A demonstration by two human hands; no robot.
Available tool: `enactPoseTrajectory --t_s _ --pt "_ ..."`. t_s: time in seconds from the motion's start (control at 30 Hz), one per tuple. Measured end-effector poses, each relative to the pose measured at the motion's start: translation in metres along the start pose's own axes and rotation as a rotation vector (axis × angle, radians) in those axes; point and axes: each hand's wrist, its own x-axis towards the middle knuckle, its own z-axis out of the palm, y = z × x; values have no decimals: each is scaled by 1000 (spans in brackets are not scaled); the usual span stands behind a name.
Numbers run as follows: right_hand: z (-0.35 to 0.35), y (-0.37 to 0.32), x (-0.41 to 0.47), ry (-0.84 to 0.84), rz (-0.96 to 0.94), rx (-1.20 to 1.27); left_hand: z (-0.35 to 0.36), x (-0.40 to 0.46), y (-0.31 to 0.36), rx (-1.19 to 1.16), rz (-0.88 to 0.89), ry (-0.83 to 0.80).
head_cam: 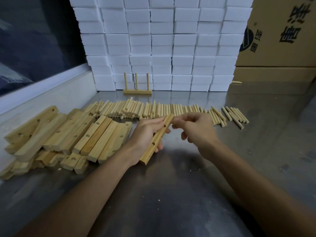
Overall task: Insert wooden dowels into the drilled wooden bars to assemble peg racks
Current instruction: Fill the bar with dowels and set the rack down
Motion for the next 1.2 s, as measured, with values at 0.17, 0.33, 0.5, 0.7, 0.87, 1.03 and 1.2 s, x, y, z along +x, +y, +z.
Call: enactPoseTrajectory --t_s 0.17,0.33,0.5,0.7,0.87,1.03,1.2 --pt "-9 -17 2 -86 140 360 3 2 2 -134 -143 18" --pt "-3 -20 -1 -145 118 544 2 4 3 -307 -212 19" --pt "-3 -12 0 -178 14 205 -2 5 2 -466 -291 50" --pt "-30 28 22 240 -111 -718 -6 7 3 -574 -303 111" --pt "-49 46 39 369 72 -901 -5 6 4 -551 -306 101" --pt "-47 53 46 395 94 -896 -3 6 5 -538 -311 102" --pt "-46 54 54 420 108 -915 -1 4 5 -528 -313 88"
